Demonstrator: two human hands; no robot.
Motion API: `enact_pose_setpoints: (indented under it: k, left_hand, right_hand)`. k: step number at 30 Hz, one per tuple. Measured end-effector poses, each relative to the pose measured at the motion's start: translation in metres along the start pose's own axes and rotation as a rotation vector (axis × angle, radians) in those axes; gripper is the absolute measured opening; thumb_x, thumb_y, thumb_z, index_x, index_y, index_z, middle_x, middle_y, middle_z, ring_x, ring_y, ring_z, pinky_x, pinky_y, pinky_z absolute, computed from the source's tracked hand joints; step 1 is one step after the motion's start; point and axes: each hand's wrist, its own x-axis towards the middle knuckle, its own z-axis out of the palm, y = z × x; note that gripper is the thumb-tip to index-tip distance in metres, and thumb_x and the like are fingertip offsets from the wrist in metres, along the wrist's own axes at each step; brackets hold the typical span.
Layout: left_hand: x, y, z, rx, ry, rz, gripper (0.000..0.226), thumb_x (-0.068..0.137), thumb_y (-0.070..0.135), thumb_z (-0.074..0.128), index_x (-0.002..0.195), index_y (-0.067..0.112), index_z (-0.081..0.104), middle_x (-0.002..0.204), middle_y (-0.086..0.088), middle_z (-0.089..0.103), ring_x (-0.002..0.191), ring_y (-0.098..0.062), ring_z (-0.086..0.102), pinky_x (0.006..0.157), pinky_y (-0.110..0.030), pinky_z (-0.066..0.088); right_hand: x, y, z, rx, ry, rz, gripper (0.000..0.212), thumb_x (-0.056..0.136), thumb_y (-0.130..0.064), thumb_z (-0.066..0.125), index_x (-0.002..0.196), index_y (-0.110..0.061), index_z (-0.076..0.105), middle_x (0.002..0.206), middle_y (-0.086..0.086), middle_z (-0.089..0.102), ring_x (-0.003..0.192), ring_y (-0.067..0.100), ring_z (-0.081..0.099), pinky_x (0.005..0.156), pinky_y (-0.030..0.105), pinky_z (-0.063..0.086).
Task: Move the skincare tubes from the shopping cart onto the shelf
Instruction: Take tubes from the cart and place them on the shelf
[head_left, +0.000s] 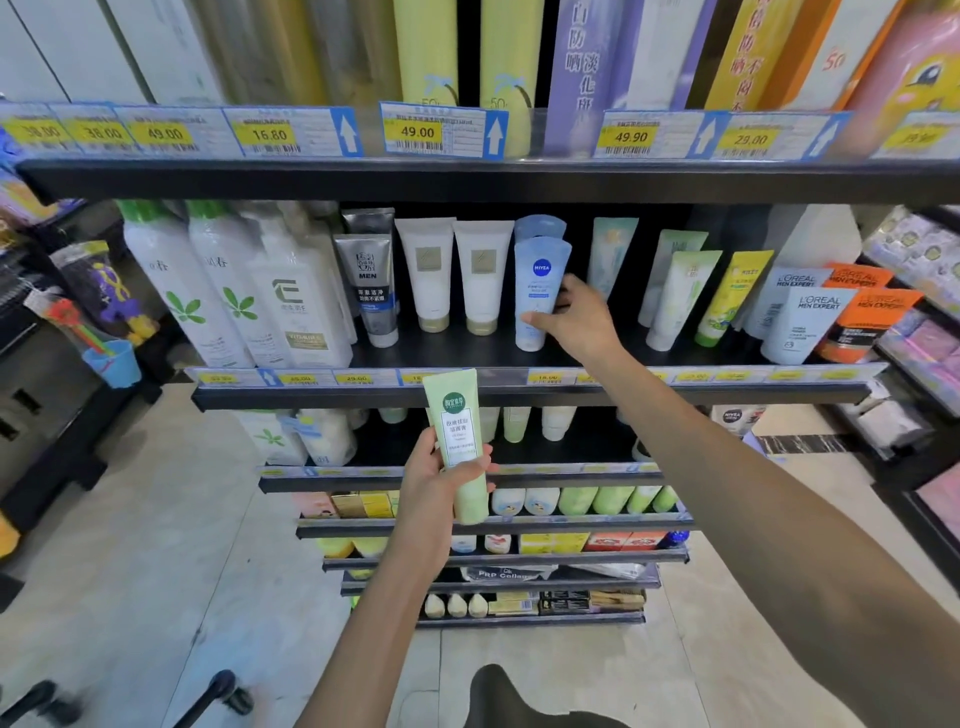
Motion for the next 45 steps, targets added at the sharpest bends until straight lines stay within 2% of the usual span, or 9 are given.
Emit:
enact_pose_setpoints:
  k: [6, 9, 15, 21, 24, 30, 34, 40, 45]
  left_hand:
    - [-0.009, -0.009, -0.017, 0.003, 0.069, -0.006, 0.049, 0.089, -0.005, 0.068, 0.128, 0.021, 0.058, 0.11, -0.011, 0.076, 0.097, -0.03, 0.074, 0.081, -0.041, 0.057]
    - [-0.015, -0.018, -0.025, 0.018, 0.088, -0.02, 0.048, 0.088, -0.005, 0.068, 0.127, 0.021, 0.058, 0.113, -0.011, 0.075, 0.098, -0.03, 0.073, 0.084, -0.044, 0.056]
    - [-0.017, -0.047, -0.034, 0.055, 0.15, -0.071, 0.049, 0.085, -0.004, 0.074, 0.124, 0.024, 0.063, 0.118, -0.006, 0.073, 0.104, -0.028, 0.07, 0.083, -0.05, 0.06]
    - [-0.007, -0.073, -0.021, 0.226, 0.204, -0.113, 0.045, 0.084, 0.004, 0.079, 0.122, 0.024, 0.065, 0.114, 0.004, 0.075, 0.105, -0.019, 0.071, 0.09, -0.047, 0.06]
    - [0.005, -0.081, -0.009, 0.259, 0.227, -0.099, 0.049, 0.084, 0.0, 0.078, 0.123, 0.024, 0.06, 0.115, 0.008, 0.073, 0.107, -0.01, 0.069, 0.083, -0.031, 0.058]
    - [0.044, -0.1, 0.016, 0.402, 0.265, -0.027, 0.042, 0.084, 0.004, 0.079, 0.12, 0.018, 0.06, 0.114, 0.006, 0.07, 0.104, -0.005, 0.067, 0.089, -0.029, 0.058]
    - [0.07, -0.107, 0.029, 0.482, 0.278, 0.058, 0.042, 0.085, 0.009, 0.08, 0.112, 0.03, 0.056, 0.103, 0.018, 0.065, 0.093, 0.011, 0.062, 0.077, -0.012, 0.053]
    - [0.098, -0.111, 0.036, 0.561, 0.346, 0.2, 0.038, 0.085, 0.015, 0.08, 0.111, 0.031, 0.058, 0.11, 0.007, 0.072, 0.102, -0.007, 0.068, 0.084, -0.028, 0.06]
    - [0.116, -0.107, 0.037, 0.63, 0.413, 0.281, 0.036, 0.085, 0.015, 0.08, 0.108, 0.027, 0.056, 0.107, 0.007, 0.072, 0.098, -0.007, 0.068, 0.081, -0.023, 0.058]
  right_hand:
    - [-0.016, -0.007, -0.008, -0.001, 0.053, 0.045, 0.062, 0.085, -0.038, 0.082, 0.135, -0.017, 0.052, 0.106, -0.004, 0.066, 0.094, 0.01, 0.064, 0.068, 0.016, 0.042]
    - [-0.038, -0.005, -0.015, 0.039, 0.145, 0.043, 0.059, 0.089, -0.045, 0.076, 0.136, -0.019, 0.054, 0.111, 0.0, 0.068, 0.099, 0.011, 0.065, 0.072, 0.013, 0.044]
    - [-0.112, 0.019, -0.02, 0.075, 0.329, -0.231, 0.017, 0.099, -0.027, 0.063, 0.114, -0.019, 0.066, 0.11, -0.004, 0.068, 0.105, 0.006, 0.064, 0.092, 0.027, 0.054]
    - [-0.154, 0.09, -0.004, -0.063, 0.152, -0.135, 0.012, 0.102, -0.024, 0.059, 0.106, -0.02, 0.069, 0.105, -0.009, 0.068, 0.101, 0.008, 0.064, 0.093, 0.034, 0.054]
    - [-0.151, 0.127, 0.004, -0.227, 0.014, -0.038, 0.02, 0.103, -0.033, 0.058, 0.114, -0.02, 0.068, 0.112, -0.003, 0.067, 0.107, 0.014, 0.064, 0.093, 0.032, 0.052]
    - [-0.125, 0.182, 0.02, -0.562, -0.222, -0.022, 0.038, 0.102, -0.038, 0.057, 0.134, -0.018, 0.061, 0.129, 0.008, 0.06, 0.124, 0.028, 0.054, 0.101, 0.043, 0.047]
    - [-0.101, 0.206, 0.025, -0.769, -0.222, -0.219, 0.04, 0.099, -0.038, 0.062, 0.129, -0.012, 0.065, 0.118, 0.014, 0.067, 0.111, 0.038, 0.062, 0.097, 0.049, 0.049]
    - [-0.092, 0.226, 0.035, -0.84, -0.23, -0.209, 0.06, 0.101, -0.057, 0.034, 0.123, -0.013, 0.069, 0.117, 0.013, 0.069, 0.107, 0.036, 0.065, 0.084, 0.048, 0.054]
    - [-0.094, 0.234, 0.038, -0.867, -0.185, -0.26, 0.064, 0.099, -0.057, 0.028, 0.112, -0.013, 0.073, 0.103, 0.009, 0.071, 0.099, 0.034, 0.067, 0.078, 0.044, 0.054]
